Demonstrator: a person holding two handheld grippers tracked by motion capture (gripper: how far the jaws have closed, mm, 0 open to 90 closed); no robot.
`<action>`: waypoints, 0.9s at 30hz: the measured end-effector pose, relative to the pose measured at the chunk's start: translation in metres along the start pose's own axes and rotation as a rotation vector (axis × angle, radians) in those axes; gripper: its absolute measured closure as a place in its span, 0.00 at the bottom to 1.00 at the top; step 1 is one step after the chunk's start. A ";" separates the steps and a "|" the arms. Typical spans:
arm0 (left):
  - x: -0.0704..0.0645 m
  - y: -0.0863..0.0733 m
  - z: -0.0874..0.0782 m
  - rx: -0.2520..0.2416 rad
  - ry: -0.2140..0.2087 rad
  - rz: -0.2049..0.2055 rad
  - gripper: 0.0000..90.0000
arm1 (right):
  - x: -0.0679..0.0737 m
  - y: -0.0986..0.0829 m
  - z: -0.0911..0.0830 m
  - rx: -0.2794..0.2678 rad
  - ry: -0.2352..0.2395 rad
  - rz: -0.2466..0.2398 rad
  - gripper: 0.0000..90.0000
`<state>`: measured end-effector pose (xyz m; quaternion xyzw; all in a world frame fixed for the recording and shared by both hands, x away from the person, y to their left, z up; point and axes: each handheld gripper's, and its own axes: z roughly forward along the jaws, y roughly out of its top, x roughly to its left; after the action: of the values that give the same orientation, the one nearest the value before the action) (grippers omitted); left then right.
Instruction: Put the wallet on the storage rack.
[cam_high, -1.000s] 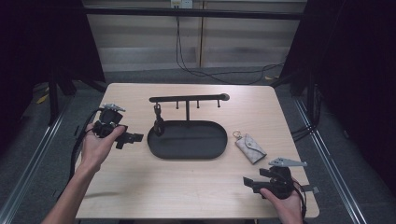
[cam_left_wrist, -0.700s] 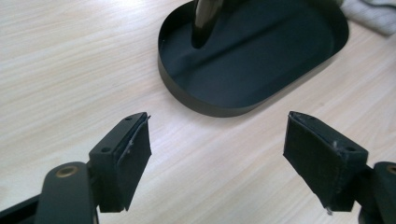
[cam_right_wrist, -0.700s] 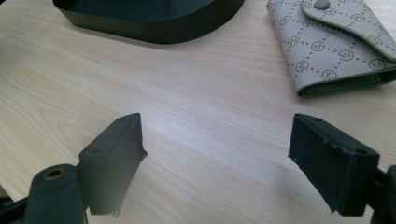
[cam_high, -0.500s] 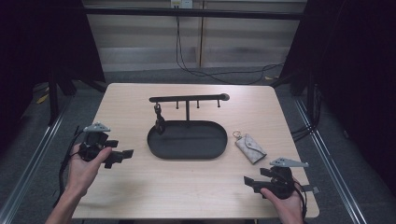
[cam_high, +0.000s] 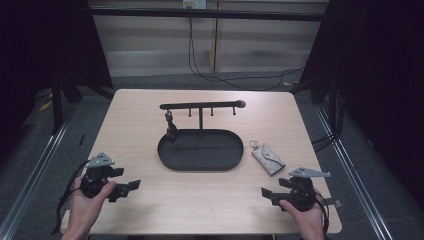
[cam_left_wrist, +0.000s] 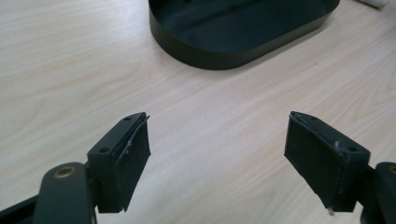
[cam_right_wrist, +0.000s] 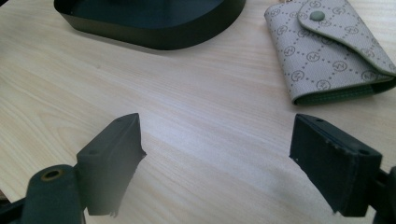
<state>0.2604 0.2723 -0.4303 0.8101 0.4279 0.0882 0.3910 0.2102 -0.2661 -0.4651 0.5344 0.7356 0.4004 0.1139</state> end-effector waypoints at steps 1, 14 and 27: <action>0.002 -0.004 -0.001 -0.002 -0.018 -0.014 0.24 | 0.000 0.002 0.000 0.000 -0.004 -0.001 0.19; -0.006 -0.035 0.001 -0.010 -0.075 -0.009 0.24 | -0.006 0.027 0.000 -0.014 -0.011 -0.032 0.21; -0.007 -0.042 0.002 0.007 -0.090 0.003 0.24 | -0.018 0.054 0.009 0.020 -0.002 -0.008 0.22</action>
<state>0.2313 0.2795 -0.4601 0.8152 0.4090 0.0507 0.4069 0.2604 -0.2715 -0.4368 0.5330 0.7417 0.3918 0.1109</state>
